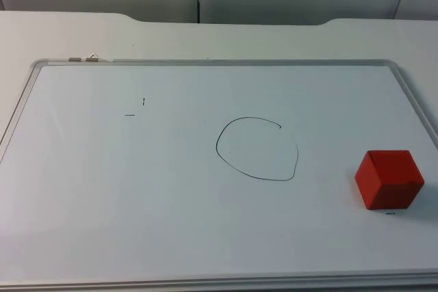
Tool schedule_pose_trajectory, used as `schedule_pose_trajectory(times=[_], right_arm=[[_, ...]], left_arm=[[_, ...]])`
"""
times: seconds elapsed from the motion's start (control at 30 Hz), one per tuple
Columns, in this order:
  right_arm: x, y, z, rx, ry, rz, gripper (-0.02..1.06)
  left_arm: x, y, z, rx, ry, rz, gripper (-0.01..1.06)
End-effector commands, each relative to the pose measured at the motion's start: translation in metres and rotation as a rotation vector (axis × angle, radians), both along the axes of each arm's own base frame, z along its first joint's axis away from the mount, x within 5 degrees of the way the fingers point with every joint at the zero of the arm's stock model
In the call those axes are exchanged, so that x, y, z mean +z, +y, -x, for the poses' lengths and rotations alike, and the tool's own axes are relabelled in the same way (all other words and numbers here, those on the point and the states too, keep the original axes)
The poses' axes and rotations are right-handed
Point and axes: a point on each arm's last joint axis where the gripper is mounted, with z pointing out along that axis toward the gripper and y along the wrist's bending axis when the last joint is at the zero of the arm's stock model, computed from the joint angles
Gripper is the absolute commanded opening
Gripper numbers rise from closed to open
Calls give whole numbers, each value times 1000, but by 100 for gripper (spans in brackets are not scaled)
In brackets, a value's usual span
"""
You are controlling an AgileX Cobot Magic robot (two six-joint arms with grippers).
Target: Pick up one cube with the left hand and another cube with the right hand. First place the cube in the right hand at the target position, then stack the cube in the left hand on top.
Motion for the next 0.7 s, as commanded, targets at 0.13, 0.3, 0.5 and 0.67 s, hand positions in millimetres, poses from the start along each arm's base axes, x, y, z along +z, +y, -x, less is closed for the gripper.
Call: schedule_pose_trajectory(times=[0.13,0.3,0.5,0.67], right_arm=[[0,0,0,0,-3,7,104],[1,3,1,26,-5,-15,104],[8,14,-6,124,27,-70,101],[17,25,-36,220,119,-103,100]], left_arm=[[-20,7,27,1,-51,26,22],[-21,10,36,1,-84,35,22],[-21,10,37,0,-90,27,22],[-22,11,36,5,-94,5,22]])
